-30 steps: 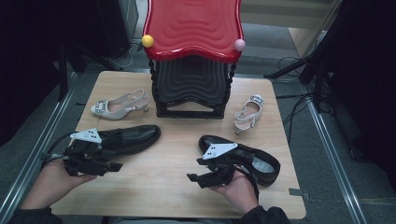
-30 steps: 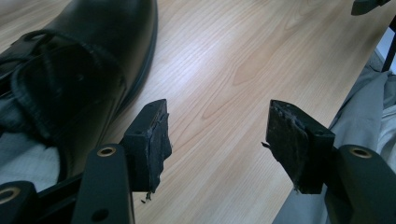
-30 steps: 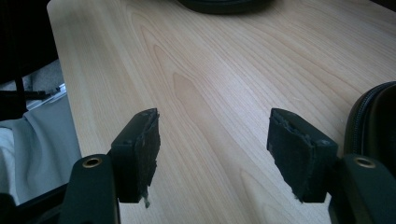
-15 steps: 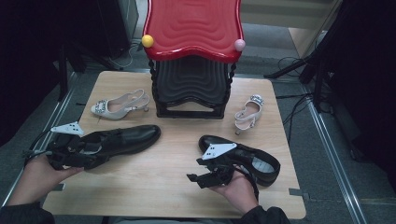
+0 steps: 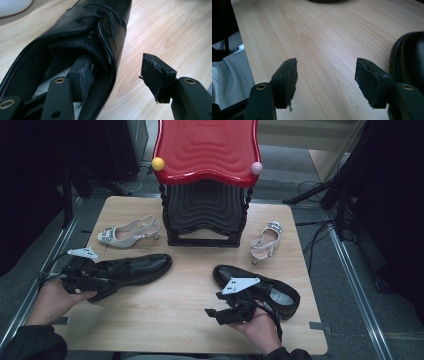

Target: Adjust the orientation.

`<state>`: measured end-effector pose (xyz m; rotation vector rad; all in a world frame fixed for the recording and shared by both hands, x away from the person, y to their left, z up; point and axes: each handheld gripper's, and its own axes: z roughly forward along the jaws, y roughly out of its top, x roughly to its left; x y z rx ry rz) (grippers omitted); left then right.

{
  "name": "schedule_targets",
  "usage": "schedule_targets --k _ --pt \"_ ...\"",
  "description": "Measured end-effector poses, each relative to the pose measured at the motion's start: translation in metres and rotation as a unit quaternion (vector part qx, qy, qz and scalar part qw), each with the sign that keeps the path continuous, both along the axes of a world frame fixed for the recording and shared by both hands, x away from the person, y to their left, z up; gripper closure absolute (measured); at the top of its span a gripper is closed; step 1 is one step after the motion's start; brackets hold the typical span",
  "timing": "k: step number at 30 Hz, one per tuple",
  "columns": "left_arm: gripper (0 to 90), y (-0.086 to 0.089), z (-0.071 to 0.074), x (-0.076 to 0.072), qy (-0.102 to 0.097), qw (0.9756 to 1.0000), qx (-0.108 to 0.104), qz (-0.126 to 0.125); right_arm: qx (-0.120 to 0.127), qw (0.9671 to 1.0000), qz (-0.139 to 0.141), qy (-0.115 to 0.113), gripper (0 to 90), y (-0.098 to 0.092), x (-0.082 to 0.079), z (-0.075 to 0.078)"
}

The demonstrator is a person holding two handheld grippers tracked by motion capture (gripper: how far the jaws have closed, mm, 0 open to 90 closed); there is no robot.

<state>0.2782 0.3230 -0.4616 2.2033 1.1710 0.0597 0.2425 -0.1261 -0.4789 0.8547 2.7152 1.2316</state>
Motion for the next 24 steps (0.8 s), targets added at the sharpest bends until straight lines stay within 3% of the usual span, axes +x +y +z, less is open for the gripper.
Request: schedule_targets --k 4,11,16,19,24 --pt "43.7 -0.001 -0.006 0.009 0.009 1.0000 -0.002 0.002 -0.001 1.0000 -0.007 0.001 35.3 -0.004 -0.003 0.000" --pt "48.6 -0.005 -0.014 0.019 0.015 0.9997 -0.008 -0.015 -0.006 0.9998 -0.017 0.000 35.3 -0.009 -0.007 -0.001" --pt "56.9 -0.006 -0.017 0.021 0.014 0.9995 -0.016 -0.024 -0.008 0.9998 -0.020 0.001 35.3 -0.011 -0.008 -0.001" --pt "63.2 -0.009 -0.016 0.021 0.010 0.9991 -0.009 -0.041 -0.010 0.9997 -0.021 0.001 35.3 -0.011 -0.009 -0.001" --pt "72.5 -0.009 -0.011 0.020 0.010 0.9989 -0.021 -0.041 -0.012 0.9997 -0.021 0.002 35.3 -0.011 -0.009 -0.002"
